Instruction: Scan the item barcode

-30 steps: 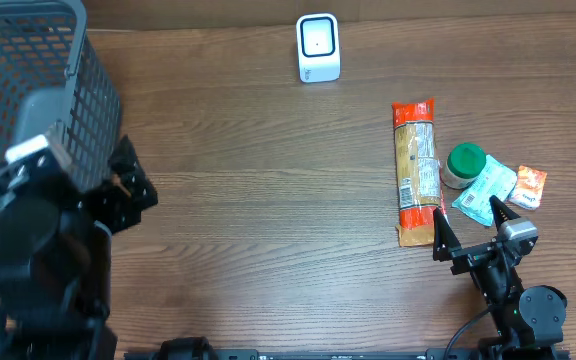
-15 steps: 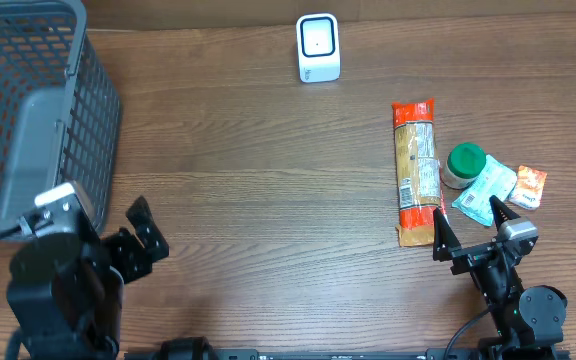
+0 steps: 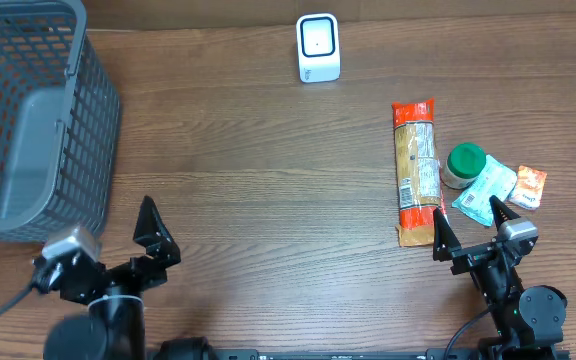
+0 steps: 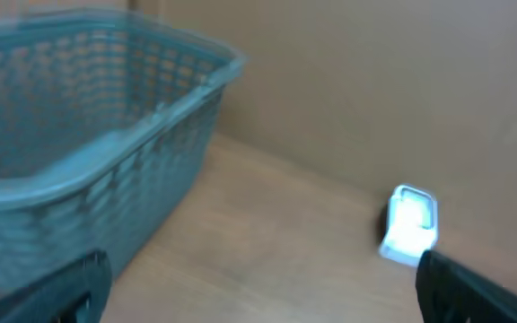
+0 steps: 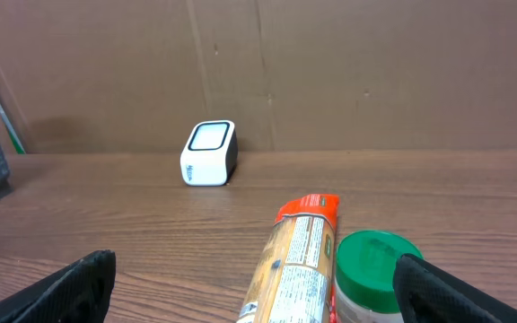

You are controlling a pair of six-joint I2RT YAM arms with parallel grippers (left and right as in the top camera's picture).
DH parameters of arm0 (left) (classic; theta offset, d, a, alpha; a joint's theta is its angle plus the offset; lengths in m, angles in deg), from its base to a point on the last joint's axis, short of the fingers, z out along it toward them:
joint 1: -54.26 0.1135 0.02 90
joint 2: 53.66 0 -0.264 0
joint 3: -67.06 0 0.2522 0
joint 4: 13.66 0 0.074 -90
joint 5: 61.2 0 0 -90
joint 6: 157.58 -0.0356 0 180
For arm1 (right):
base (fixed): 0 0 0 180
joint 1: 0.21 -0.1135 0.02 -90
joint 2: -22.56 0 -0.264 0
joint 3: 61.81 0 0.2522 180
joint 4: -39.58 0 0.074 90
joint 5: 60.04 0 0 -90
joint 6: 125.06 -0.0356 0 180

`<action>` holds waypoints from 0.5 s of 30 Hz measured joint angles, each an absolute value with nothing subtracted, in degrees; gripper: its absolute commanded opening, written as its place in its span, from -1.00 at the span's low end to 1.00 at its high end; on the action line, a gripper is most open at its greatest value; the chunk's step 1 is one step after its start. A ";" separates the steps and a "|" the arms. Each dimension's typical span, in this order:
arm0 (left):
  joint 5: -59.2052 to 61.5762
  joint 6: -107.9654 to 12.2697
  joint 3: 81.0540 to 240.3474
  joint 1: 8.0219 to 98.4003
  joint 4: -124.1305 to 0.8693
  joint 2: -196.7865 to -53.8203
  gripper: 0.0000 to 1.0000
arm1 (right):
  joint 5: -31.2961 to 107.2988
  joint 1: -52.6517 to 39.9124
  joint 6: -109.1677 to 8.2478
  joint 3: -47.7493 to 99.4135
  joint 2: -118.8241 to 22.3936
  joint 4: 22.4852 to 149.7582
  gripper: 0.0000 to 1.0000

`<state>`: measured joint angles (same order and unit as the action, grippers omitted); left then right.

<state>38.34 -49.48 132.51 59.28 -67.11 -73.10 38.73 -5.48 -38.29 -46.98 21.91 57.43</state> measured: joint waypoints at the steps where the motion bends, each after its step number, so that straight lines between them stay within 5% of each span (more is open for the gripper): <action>1: 37.56 -49.30 130.25 59.28 -62.54 -71.20 0.99 | 38.73 -5.48 -38.31 -46.98 21.91 57.43 1.00; 15: 28.57 -48.43 102.95 59.28 -15.96 -54.54 0.99 | 38.76 -5.48 -38.31 -46.98 21.91 57.41 1.00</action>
